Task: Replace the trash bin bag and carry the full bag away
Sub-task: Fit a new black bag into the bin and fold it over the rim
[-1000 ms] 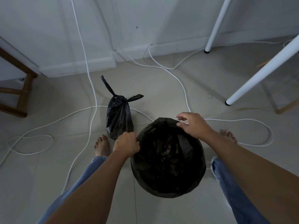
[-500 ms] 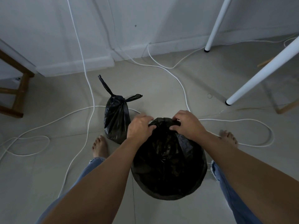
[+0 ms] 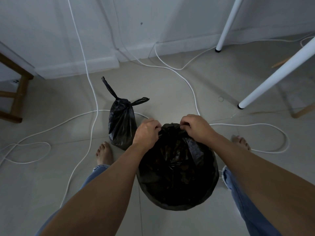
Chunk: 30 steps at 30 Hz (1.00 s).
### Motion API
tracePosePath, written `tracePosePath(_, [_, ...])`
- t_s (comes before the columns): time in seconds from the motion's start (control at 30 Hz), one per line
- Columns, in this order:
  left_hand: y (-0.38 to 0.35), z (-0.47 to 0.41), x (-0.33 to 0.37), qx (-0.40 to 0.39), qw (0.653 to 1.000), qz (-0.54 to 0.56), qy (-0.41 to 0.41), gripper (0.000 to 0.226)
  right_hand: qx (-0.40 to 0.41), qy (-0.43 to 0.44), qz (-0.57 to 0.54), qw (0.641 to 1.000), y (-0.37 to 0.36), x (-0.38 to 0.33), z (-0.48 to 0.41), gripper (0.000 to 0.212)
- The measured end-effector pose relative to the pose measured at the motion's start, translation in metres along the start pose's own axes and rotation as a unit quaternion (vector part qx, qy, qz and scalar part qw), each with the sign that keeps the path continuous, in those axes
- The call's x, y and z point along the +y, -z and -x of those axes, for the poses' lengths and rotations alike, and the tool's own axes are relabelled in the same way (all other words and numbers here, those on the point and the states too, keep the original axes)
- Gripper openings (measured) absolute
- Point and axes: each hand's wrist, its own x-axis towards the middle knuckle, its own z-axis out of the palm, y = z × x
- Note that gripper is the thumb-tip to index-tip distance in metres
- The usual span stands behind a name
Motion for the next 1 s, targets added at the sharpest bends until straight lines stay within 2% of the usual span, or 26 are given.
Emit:
tracePosePath(0.1, [0.001,-0.002,-0.004,-0.002,1.0,0.022,0.006,0.01,0.006,-0.017,-0.03,0.999,0.004,0.001,-0.002,0.011])
tracePosePath(0.2, [0.003,-0.001,-0.003,-0.003,1.0,0.023,0.007,0.024,0.02,-0.005,-0.024,1.0,0.003,0.002,-0.004,0.017])
tracePosePath(0.43, [-0.003,0.001,-0.002,0.029,1.0,0.007,-0.008,0.01,0.019,0.02,0.047,0.999,-0.003,0.002,-0.003,0.016])
tracePosePath(0.6, [-0.003,0.001,0.0,0.027,1.0,0.002,-0.016,0.012,-0.005,0.017,0.055,0.998,-0.004,0.004,-0.001,0.034])
tracePosePath(0.8, [-0.005,-0.001,-0.001,0.031,0.999,0.014,-0.022,0.01,0.016,0.04,0.071,0.997,-0.007,0.008,-0.003,0.012])
tracePosePath(0.9, [-0.004,-0.002,0.0,0.018,0.999,0.037,-0.017,0.008,0.014,0.03,0.03,0.999,-0.005,0.009,-0.004,0.011])
tracePosePath(1.0, [-0.001,-0.004,-0.001,0.0,0.997,0.066,0.03,0.01,0.012,-0.009,-0.03,0.999,-0.002,0.01,-0.004,0.01])
